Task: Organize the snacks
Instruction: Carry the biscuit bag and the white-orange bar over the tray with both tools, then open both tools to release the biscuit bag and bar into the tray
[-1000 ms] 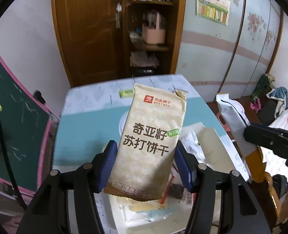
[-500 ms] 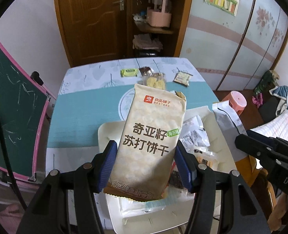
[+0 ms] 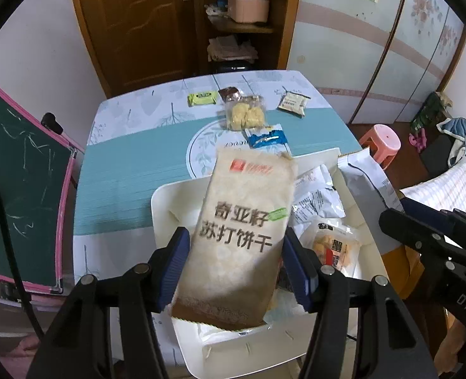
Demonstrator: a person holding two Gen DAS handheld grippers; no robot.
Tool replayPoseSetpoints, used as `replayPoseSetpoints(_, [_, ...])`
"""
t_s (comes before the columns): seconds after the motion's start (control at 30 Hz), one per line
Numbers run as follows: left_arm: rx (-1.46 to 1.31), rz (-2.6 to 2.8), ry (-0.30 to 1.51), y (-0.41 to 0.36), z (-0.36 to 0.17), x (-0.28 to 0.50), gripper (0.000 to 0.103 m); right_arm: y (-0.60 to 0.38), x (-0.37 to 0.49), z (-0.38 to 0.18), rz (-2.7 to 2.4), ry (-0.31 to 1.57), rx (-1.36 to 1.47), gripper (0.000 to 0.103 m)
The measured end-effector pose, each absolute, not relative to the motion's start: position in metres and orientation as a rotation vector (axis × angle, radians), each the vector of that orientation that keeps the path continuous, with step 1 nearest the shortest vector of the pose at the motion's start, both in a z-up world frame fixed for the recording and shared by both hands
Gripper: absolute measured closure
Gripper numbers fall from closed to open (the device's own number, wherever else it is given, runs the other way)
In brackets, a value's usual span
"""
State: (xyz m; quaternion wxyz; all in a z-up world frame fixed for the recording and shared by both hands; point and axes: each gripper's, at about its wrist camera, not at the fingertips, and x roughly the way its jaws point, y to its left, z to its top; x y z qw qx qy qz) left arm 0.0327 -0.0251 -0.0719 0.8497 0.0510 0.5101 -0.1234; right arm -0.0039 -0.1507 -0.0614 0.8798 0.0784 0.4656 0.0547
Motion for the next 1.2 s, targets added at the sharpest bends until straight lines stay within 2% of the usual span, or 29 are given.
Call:
replayPoseSetpoints(0.23, [0.137,-0.259,1.076,-0.028,-0.073,0.032,0.045,-0.151,-0.002,-0.068,0.105,0.998,0.153,0.069])
replayPoseSetpoints(0.27, [0.134,-0.263,1.084,-0.028,-0.073,0.033,0.042,-0.149,-0.002,-0.070,0.107,1.008,0.142,0.068])
replayPoseSetpoints(0.33, [0.126,-0.267,1.101,-0.028,-0.076,0.034,0.018,-0.146,-0.003,-0.073,0.107,1.019,0.124,0.067])
replayPoseSetpoints(0.37, [0.110,-0.273,1.105,-0.027,-0.077,0.034,0.017,-0.143,-0.004,-0.073,0.105,1.021,0.116,0.065])
replayPoseSetpoints(0.5, [0.088,-0.271,1.117,-0.023,-0.078,0.036,0.017,-0.142,-0.005,-0.073,0.095,1.012,0.107,0.047])
replayPoseSetpoints(1.2, [0.090,-0.261,1.137,-0.024,-0.085,0.052,0.017,-0.161,0.012,-0.085,0.067,1.051,0.153,0.047])
